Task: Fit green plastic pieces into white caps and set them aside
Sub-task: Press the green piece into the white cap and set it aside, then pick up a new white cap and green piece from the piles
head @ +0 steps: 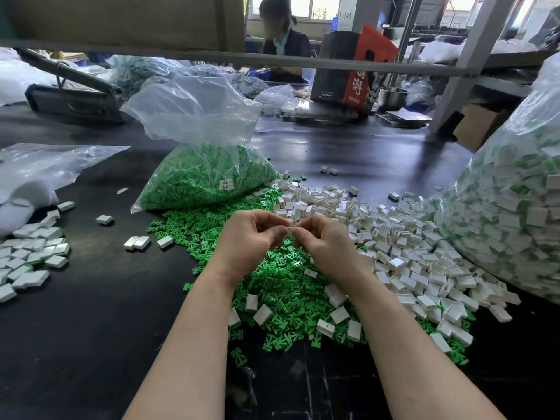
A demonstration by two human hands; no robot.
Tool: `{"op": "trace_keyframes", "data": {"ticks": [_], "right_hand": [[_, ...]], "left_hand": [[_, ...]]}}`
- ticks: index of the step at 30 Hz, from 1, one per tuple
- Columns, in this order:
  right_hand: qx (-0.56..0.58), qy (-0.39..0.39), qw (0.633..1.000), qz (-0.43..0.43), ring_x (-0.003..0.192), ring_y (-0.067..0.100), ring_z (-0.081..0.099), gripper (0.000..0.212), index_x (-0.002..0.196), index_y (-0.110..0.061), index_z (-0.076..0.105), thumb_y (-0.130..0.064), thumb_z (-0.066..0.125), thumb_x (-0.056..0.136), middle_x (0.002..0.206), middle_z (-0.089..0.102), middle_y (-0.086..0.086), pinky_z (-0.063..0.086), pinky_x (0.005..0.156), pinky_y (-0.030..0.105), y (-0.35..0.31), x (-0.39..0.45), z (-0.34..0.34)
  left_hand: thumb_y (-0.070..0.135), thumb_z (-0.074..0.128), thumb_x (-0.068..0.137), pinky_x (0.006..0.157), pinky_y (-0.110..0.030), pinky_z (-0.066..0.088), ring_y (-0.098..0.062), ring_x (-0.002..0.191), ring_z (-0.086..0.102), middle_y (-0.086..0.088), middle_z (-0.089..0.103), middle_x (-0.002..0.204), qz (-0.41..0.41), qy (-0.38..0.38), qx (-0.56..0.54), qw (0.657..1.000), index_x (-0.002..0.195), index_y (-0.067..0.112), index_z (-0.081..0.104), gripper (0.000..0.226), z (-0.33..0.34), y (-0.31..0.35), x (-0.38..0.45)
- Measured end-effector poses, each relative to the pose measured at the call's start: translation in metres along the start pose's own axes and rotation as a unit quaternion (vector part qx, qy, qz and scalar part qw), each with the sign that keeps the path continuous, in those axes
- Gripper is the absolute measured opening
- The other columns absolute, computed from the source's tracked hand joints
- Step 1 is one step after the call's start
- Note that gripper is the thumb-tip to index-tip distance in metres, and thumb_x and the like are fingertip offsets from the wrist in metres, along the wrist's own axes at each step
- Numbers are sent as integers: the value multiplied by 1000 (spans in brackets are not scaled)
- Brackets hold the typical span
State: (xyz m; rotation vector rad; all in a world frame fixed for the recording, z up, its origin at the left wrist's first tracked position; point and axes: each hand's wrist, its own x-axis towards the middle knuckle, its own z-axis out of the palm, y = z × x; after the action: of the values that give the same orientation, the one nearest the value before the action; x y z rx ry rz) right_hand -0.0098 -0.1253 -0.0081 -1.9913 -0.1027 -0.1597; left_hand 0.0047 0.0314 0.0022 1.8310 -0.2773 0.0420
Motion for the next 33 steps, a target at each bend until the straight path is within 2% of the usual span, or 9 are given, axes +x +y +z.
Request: {"op": "trace_keyframes", "data": {"ticks": [4,6,10,13,16,18,23,27,33], "right_hand": [[-46,46,998,-8,64,7,60,10,87,-16,63,-14,59,97,78,68,1,45,54,10,4,1,-2],[-83,73,994,-7,72,15,64,7,91,-13,66,-16,61,96,80,68,2,52,62,18,8,2,-5],[-158,125,979,-18,72,12,62,5,93,-14,67,-17,63,93,78,64,-5,54,67,24,13,5,-11],[-221,143,965,-7,73,12,63,4,95,-15,66,-18,64,93,79,65,-5,54,66,21,20,6,-18],[-297,141,944,15,84,18,63,13,102,-16,67,-24,64,93,87,67,-1,55,75,30,25,5,-24],[-343,157,926,11,88,17,56,12,102,-20,68,-27,64,92,85,64,-5,46,75,29,25,4,-26],[-432,173,885,11,98,17,47,22,112,-30,66,-39,62,92,104,67,-5,37,82,33,24,4,-28],[-427,169,888,-20,102,16,49,23,111,-32,68,-45,61,93,105,67,-7,32,80,30,24,4,-26],[-462,122,878,-23,113,20,47,31,124,-27,63,-33,59,94,119,63,-3,36,94,36,24,5,-14]], "left_hand": [[8,73,84,69,-27,60,-16,72,70,0,74,73,-38,106,-1,994,77,23,74,16,-14,-6,2],[10,75,84,69,-32,60,-18,71,70,3,73,70,-65,194,-2,979,74,25,72,18,-28,-15,2],[15,77,82,75,-45,60,-26,75,71,-4,72,76,-119,376,51,917,77,21,70,11,-65,-38,1],[16,75,82,77,-40,56,-29,79,68,-10,72,85,-164,451,98,872,84,18,71,5,-85,-50,-3],[10,68,86,68,-35,47,-30,79,64,-12,71,89,-192,467,144,851,90,14,72,7,-92,-54,-6],[4,62,87,67,-36,45,-34,87,65,-14,71,95,-200,462,174,846,94,13,73,15,-93,-55,-7],[-3,53,85,77,-45,51,-40,100,60,-18,63,115,-212,435,233,843,102,14,73,31,-92,-51,-8],[4,55,86,89,-50,46,-46,108,54,-21,56,121,-179,419,306,836,106,14,73,28,-84,-40,-8],[11,63,89,82,-49,52,-40,93,61,-17,66,104,-46,340,278,897,97,17,73,14,-58,-24,3]]}}
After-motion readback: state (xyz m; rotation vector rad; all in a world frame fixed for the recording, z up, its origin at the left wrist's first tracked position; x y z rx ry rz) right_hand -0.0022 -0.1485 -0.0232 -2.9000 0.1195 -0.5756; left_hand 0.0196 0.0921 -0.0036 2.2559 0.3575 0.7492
